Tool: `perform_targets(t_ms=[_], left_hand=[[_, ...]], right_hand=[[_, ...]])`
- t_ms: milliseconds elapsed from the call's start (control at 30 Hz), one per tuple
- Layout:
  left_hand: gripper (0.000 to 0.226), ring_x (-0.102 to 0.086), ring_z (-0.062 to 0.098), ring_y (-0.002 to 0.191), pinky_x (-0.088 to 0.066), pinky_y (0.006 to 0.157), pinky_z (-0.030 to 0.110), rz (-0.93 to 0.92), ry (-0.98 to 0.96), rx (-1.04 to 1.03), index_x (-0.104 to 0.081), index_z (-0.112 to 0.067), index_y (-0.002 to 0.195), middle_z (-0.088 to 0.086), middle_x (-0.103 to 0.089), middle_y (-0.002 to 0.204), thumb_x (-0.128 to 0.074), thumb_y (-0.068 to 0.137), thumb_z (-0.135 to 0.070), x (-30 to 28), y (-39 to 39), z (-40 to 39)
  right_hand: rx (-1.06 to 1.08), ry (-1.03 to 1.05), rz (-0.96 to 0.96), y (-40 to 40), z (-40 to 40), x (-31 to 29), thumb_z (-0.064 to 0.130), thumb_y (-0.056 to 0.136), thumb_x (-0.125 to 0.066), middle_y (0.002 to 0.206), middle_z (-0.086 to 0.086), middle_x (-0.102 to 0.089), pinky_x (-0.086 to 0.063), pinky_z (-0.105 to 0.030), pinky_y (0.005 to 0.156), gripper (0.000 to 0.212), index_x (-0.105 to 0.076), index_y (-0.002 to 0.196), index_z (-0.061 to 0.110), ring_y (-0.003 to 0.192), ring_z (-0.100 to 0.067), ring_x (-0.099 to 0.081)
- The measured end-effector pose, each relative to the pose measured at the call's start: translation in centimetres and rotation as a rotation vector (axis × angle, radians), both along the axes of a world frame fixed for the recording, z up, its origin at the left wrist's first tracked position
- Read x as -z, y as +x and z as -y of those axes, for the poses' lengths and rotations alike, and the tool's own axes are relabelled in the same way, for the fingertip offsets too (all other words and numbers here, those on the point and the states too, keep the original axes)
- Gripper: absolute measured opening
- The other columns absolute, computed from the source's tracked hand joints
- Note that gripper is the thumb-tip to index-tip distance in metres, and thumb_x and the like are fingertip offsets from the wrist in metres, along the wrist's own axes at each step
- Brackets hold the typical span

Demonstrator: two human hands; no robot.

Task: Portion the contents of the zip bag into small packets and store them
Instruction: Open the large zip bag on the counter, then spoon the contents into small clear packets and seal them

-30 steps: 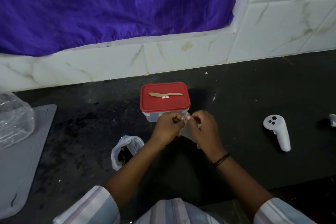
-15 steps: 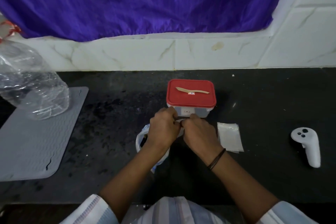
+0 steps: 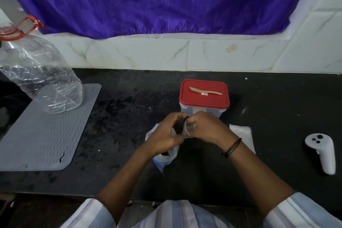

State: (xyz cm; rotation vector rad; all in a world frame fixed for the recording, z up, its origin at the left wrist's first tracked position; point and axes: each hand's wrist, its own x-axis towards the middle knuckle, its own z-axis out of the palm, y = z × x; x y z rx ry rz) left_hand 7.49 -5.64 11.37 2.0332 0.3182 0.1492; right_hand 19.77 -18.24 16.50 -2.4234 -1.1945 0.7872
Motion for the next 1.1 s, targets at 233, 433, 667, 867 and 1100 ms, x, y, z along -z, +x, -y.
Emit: perform_targets(t_ms=[233, 433, 667, 867, 1100], left_hand=[[0.041, -0.068, 0.011, 0.097, -0.055, 0.081, 0.029, 0.187, 0.011, -0.095, -0.058, -0.019, 0.112, -0.009, -0.068, 0.102, -0.078, 0.076, -0.020, 0.4, 0.0, 1.6], [0.028, -0.066, 0.005, 0.087, -0.051, 0.072, 0.016, 0.290, -0.023, -0.338, -0.057, -0.014, 0.106, -0.006, -0.067, 0.093, -0.075, 0.085, -0.014, -0.7, -0.6, 1.4], [0.026, -0.060, -0.007, 0.084, -0.045, 0.073, 0.007, 0.269, -0.008, -0.464, -0.057, -0.021, 0.102, -0.014, -0.063, 0.090, -0.076, 0.086, -0.016, -1.2, -2.1, 0.8], [0.026, -0.060, -0.007, 0.085, -0.045, 0.072, 0.007, 0.232, -0.009, -0.498, -0.057, -0.021, 0.104, -0.013, -0.062, 0.090, -0.076, 0.086, -0.019, -0.9, -2.6, 0.5], [0.028, -0.061, -0.005, 0.086, -0.046, 0.073, 0.008, 0.209, 0.008, -0.497, -0.057, -0.019, 0.106, -0.012, -0.063, 0.092, -0.076, 0.086, -0.021, -0.5, -2.0, 0.4]], right_hand=[[-0.218, 0.089, -0.031, -0.3, -0.5, -1.6, 0.024, 0.092, -0.061, 0.080, 0.009, -0.065, -0.053, -0.035, 0.071, 0.015, -0.071, 0.101, 0.030, 0.075, -0.010, -0.064], [-0.107, 0.389, -0.496, -0.4, -0.4, -2.5, 0.019, 0.100, -0.055, 0.109, 0.013, -0.072, -0.052, -0.021, 0.088, 0.021, -0.072, 0.110, 0.027, 0.103, 0.000, -0.065], [0.390, 0.324, 0.422, 8.6, -1.9, 2.9, 0.025, 0.095, -0.057, 0.113, -0.011, -0.065, -0.050, -0.041, 0.088, 0.023, -0.066, 0.111, 0.012, 0.106, -0.032, -0.059], [0.344, 0.074, 0.607, 12.6, -1.3, 4.9, 0.028, 0.095, -0.057, 0.114, -0.019, -0.059, -0.045, -0.047, 0.087, 0.024, -0.067, 0.110, 0.012, 0.105, -0.043, -0.051], [0.325, 0.159, 0.612, 12.8, -1.3, 5.8, 0.026, 0.095, -0.057, 0.108, -0.010, -0.061, -0.040, -0.044, 0.087, 0.015, -0.068, 0.095, 0.016, 0.103, -0.035, -0.051]])
